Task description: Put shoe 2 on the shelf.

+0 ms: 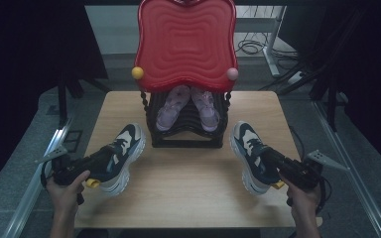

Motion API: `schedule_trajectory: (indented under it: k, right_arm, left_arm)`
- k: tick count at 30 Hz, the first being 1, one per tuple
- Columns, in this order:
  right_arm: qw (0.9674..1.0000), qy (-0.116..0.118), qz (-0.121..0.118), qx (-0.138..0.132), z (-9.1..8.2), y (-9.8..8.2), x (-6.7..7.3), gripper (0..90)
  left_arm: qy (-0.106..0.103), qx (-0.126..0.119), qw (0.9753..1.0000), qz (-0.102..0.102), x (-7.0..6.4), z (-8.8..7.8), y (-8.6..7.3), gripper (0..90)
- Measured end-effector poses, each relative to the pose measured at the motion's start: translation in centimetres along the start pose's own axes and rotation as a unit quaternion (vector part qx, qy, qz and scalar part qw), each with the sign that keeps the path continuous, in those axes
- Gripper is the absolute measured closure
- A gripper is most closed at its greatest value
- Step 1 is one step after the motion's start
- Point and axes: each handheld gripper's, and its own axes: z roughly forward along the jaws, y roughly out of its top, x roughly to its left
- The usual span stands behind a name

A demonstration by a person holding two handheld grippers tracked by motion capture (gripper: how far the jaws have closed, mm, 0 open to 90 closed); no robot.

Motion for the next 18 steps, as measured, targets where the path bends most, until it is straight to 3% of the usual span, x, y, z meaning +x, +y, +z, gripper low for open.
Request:
schedule_trajectory:
  k: [9,12,18]
  right_arm:
    - [0.9998,-0.011,0.000,-0.017,-0.1,1.1,-0.5,71.0]
    - [0.9994,-0.014,0.011,-0.032,0.1,1.1,-0.9,71.0]
    - [0.9990,-0.011,0.017,-0.039,0.4,1.6,-1.0,71.1]
  left_arm:
    - [0.009,-0.026,0.9996,-0.005,0.5,-0.7,1.4,69.8]
    - [0.004,-0.040,0.9991,-0.016,0.7,-0.7,1.6,69.7]
    - [0.004,-0.046,0.9988,-0.020,0.8,-0.3,2.1,69.7]
